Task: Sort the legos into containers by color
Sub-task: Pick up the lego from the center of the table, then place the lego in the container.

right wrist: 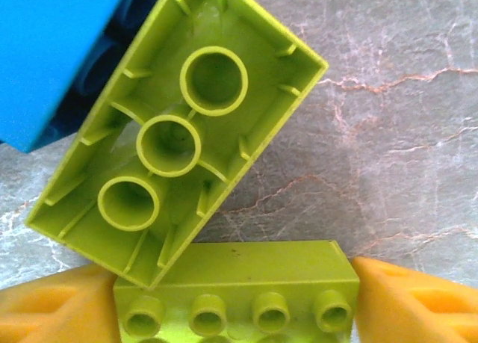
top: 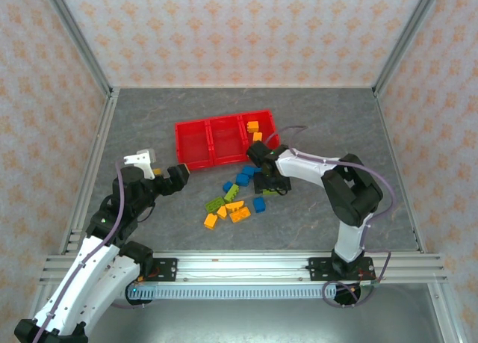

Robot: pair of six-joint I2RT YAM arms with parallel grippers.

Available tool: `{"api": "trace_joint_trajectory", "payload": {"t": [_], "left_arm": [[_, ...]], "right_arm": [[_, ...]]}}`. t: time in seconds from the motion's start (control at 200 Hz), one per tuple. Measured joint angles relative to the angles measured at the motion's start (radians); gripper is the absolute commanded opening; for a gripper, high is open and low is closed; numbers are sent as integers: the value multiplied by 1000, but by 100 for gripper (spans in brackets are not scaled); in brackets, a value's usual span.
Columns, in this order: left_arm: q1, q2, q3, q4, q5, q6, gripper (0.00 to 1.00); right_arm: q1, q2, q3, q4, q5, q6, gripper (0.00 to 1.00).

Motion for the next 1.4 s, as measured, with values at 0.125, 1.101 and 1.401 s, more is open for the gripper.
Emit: {"api": "trace_joint_trajectory", "payload": {"t": [0.125,1.101,1.401], "left_arm": [[0,0,0,0,0,0,99],[0,-31,0,0,0,0,99],[0,-45,0,0,0,0,99]], "right_arm": [[0,2,1,1,0,3,62],[4,-83,597,-117,65,-10,44],[4,176,758,-116,-27,-45,43]]}}
